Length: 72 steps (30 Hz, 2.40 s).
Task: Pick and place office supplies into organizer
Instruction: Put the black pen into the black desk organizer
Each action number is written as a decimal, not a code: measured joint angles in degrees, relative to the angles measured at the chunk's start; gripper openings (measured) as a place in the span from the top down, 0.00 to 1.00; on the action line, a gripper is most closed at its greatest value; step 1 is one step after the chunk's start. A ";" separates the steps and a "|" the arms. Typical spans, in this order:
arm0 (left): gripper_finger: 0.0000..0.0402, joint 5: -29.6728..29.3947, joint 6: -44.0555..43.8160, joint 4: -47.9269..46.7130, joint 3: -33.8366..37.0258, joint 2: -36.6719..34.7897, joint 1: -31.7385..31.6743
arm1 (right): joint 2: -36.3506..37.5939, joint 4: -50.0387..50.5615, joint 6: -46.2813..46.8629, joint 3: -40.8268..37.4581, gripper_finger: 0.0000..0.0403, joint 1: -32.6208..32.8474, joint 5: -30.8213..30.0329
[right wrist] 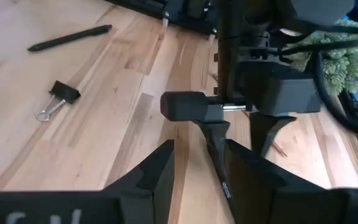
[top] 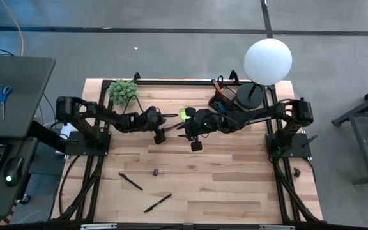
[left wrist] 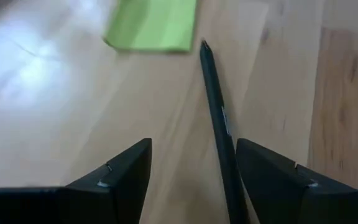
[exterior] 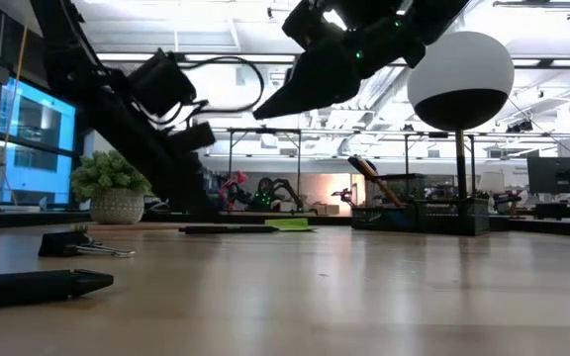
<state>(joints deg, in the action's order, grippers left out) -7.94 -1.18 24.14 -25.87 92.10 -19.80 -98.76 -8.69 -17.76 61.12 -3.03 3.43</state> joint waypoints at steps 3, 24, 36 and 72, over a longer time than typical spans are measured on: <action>0.44 2.64 1.21 0.81 0.00 1.53 -0.15 | 0.00 0.68 -0.11 0.00 0.68 -0.02 -0.16; 0.96 2.14 6.00 1.55 -1.46 5.39 -0.02 | 0.00 2.49 1.18 0.00 0.68 -0.02 -0.23; 0.93 2.60 9.82 1.09 -1.30 4.29 0.02 | -0.02 10.53 4.19 -0.09 0.68 -0.45 -0.30; 0.96 -2.15 5.36 -18.32 -16.44 -0.55 15.10 | -8.09 6.79 4.51 -0.15 0.69 1.35 -7.35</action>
<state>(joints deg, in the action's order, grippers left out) -10.09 4.18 5.82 -42.31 91.55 -4.70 -106.85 -1.90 -13.25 60.97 -1.68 -3.93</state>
